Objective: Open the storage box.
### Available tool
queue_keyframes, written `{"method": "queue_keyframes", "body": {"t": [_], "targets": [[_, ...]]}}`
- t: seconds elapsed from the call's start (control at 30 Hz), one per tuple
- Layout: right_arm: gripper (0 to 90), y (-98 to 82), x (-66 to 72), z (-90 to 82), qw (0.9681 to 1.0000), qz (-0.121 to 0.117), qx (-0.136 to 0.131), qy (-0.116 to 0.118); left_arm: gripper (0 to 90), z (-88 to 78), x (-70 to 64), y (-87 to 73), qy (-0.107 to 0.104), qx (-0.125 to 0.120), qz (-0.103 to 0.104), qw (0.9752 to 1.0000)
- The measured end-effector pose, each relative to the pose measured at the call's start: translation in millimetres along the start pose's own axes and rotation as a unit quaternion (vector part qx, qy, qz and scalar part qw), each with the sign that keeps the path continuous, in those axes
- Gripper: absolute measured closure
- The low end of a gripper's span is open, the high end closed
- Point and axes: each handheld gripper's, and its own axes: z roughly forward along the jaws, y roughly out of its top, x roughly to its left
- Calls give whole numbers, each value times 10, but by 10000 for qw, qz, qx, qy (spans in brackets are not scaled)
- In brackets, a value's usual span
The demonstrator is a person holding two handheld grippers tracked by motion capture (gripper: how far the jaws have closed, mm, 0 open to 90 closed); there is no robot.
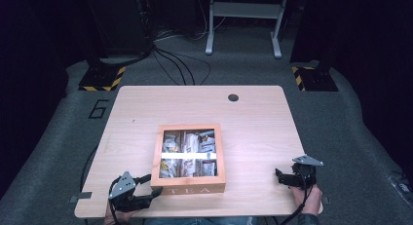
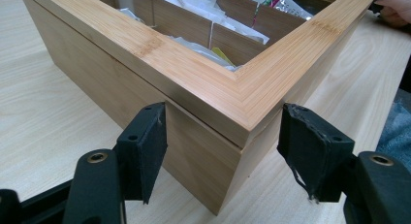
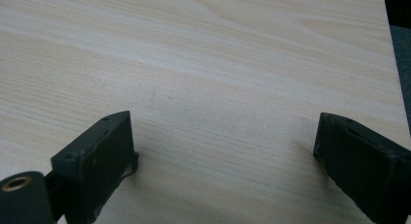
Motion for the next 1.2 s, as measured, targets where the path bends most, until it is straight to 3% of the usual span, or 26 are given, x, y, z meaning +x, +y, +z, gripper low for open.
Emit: {"method": "queue_keyframes", "body": {"t": [0.2, 0.23, 0.33, 0.53, 0.57, 0.87, 0.93, 1.0, 1.2], "targets": [[74, 0, -5, -1, 10000, -25, 10, 21, 357, 2, -32, 5, 86, -42, -1, 10000], [75, -1, -4, -1, 10000, -17, 0, 19, 358, -7, -20, 11, 100, -12, 103, 9999], [76, -1, -5, -1, 10000, -22, -2, 17, 362, -13, -35, 14, 105, -14, 38, 9999], [79, -6, -3, -4, 10000, -40, -32, 1, 382, -9, -72, 29, 241, -250, 50, 9994], [79, -4, -3, -2, 10000, -32, -37, 4, 383, -22, -65, 39, 198, -197, 117, 9995], [79, -2, -6, -1, 10000, -1, -4, 15, 372, -23, -69, 106, 259, -372, 34, 9990], [79, -2, -6, 0, 10000, 0, -7, 16, 375, -25, -72, 126, 380, -376, 112, 9985], [79, -2, -6, 0, 10000, 0, -8, 16, 368, -30, -59, 146, 333, -379, 102, 9987], [79, -2, -6, 1, 10000, 1, -10, 14, 343, -44, -56, 249, 487, -472, 229, 9974]]}}
